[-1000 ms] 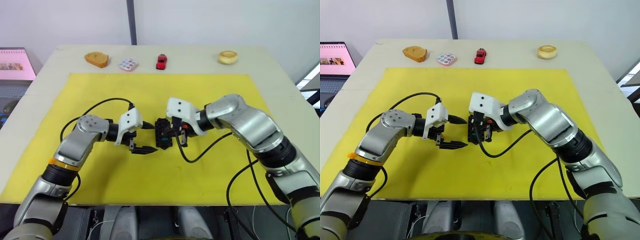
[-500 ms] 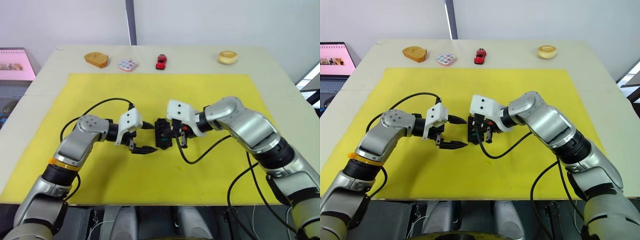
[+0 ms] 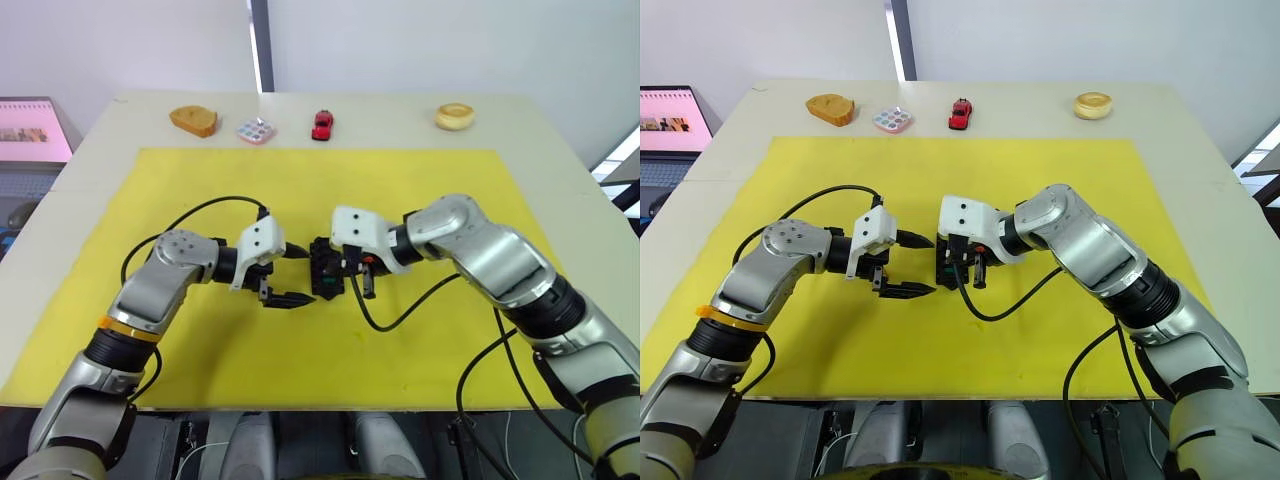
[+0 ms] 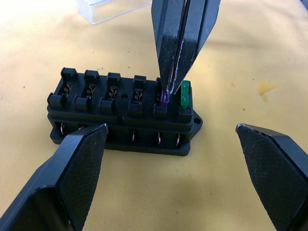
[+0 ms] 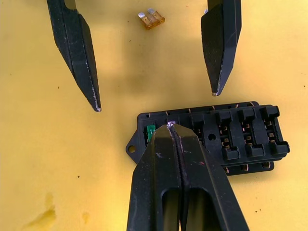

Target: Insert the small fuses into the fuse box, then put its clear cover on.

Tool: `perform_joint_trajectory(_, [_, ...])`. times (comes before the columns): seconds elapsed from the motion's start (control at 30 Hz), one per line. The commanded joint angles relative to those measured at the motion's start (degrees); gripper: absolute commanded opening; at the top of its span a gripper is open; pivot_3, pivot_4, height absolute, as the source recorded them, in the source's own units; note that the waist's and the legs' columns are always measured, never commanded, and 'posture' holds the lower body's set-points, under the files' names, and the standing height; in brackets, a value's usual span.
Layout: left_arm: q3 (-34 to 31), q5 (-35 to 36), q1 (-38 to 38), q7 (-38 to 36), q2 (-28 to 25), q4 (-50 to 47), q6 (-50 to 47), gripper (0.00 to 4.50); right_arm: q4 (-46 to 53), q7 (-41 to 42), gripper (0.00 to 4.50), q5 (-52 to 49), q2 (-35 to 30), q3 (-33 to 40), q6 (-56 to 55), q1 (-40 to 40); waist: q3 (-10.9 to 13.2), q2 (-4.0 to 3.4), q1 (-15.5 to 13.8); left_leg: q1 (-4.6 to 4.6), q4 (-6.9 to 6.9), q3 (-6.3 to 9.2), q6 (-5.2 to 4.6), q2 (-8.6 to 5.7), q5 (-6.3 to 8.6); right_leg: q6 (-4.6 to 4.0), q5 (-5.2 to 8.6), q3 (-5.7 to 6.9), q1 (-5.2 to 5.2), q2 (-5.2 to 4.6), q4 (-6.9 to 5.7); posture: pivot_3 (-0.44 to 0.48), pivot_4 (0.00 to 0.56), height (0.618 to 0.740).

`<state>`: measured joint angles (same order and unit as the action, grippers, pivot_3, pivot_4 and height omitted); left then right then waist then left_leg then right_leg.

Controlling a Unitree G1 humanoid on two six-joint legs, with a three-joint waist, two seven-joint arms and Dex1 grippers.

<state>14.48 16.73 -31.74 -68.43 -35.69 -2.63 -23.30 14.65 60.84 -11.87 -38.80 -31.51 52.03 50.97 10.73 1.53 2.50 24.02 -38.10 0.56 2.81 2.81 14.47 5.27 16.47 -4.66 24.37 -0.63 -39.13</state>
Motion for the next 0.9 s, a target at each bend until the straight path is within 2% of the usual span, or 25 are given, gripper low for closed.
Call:
perform_joint_trajectory(0.03, [-0.74, 0.04, -0.29, 0.17, 0.07, -1.43, 0.62, 4.5, -3.4, -0.18, 0.02, 3.26, -1.49, -3.02, 0.9, -1.54, -0.01, 0.0, -0.01, -0.02, 0.0, 0.0, 0.0, 0.0, 0.0, 0.0, 0.0, 0.0, -0.02, 0.0, 0.0, 0.0, 0.15, 0.74])
perform_joint_trajectory(0.37, [-0.68, -0.14, -0.49, 0.1, 0.06, -1.09, 0.88, 4.5, -5.27, 0.37, 0.02, 5.74, -2.21, -4.68, -0.88, -2.76, -0.02, 0.01, 0.02, -0.73, 0.07, -0.01, -0.01, 0.0, 0.01, 0.0, 0.03, 0.0, -0.79, 0.0, 0.15, 0.0, 0.15, 0.74])
perform_joint_trajectory(0.63, [-0.62, -0.39, -0.95, -0.08, 0.27, -0.47, 1.2, 4.5, -5.49, 1.01, 0.02, 6.29, -2.06, -4.26, -1.48, -3.46, -0.05, 0.02, 0.0, -0.8, 0.07, -0.01, -0.01, 0.0, 0.01, 0.0, 0.03, 0.0, -0.88, -0.01, 0.16, 0.0, 0.15, 0.74])
perform_joint_trajectory(0.77, [-0.68, -0.49, -0.99, -0.13, 0.35, -0.53, 1.15, 4.5, -5.35, 1.67, 0.02, 4.13, -1.26, -1.33, -0.37, -2.91, -0.05, 0.02, 0.0, -0.79, 0.07, 0.0, -0.01, 0.0, 0.01, 0.0, 0.03, 0.0, -0.88, -0.01, 0.16, 0.0, 0.15, 0.74])
perform_joint_trajectory(0.9, [-0.77, -0.45, -0.91, -0.07, 0.36, -0.66, 1.08, 4.5, -2.83, 2.94, 0.02, -2.21, 0.92, 5.24, 2.84, -2.56, -0.05, 0.02, -0.04, -0.75, 0.07, 0.0, -0.01, 0.0, 0.01, 0.0, 0.03, 0.0, -0.85, -0.01, 0.17, 0.0, 0.15, 0.74])
